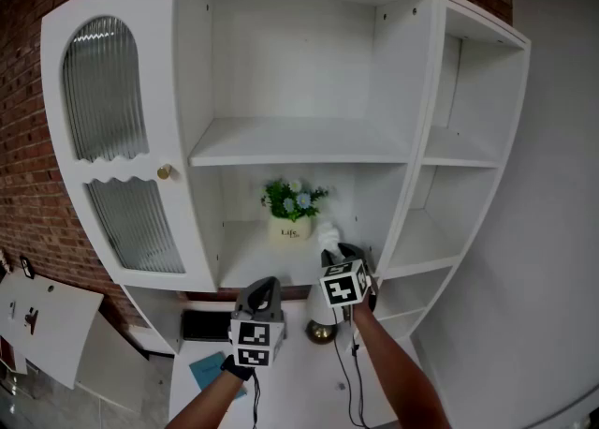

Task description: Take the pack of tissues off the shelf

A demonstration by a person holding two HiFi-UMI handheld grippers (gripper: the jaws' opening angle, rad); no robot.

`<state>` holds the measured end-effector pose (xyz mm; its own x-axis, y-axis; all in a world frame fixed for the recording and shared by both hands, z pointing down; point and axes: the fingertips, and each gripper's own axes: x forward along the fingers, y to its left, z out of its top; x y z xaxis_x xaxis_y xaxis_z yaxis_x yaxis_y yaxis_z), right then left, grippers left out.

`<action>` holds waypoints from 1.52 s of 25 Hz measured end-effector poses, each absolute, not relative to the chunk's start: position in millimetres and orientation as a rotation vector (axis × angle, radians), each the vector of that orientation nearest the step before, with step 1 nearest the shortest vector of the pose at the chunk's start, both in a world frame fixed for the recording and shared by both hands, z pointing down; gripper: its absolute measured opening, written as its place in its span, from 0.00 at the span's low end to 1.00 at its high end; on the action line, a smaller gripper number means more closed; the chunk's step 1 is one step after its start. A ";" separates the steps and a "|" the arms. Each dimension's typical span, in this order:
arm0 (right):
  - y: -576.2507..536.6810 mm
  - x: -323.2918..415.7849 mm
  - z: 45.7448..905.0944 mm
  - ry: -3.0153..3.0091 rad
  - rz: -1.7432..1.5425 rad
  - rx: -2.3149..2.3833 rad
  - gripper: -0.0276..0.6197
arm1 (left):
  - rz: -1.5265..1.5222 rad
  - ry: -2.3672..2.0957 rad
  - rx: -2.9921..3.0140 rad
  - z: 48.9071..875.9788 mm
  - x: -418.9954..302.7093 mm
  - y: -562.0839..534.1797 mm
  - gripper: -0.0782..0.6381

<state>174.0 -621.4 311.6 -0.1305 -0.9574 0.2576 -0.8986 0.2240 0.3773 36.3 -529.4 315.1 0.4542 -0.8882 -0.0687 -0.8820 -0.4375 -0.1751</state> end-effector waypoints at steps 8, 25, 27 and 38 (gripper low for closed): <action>-602.7 178.5 303.5 -2.166 -0.197 1.783 0.26 | -0.070 1.529 -2.499 313.1 30.9 -515.8 0.13; -465.6 163.8 282.6 -2.420 -0.330 1.815 0.24 | -0.029 1.607 -2.505 314.7 -7.6 -468.5 0.13; -443.2 159.6 284.9 -2.498 -0.286 1.801 0.24 | 0.004 1.604 -2.517 311.5 -10.6 -456.4 0.13; -408.7 152.1 311.6 -2.553 -0.202 1.794 0.24 | -0.028 1.605 -2.529 331.7 -16.0 -433.2 0.13</action>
<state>152.1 -408.7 311.6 -0.3415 -0.9378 -0.0626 -0.9359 0.3333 0.1137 -16.0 -433.2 331.7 0.4286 -0.9014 -0.0624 -0.8986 -0.4181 -0.1328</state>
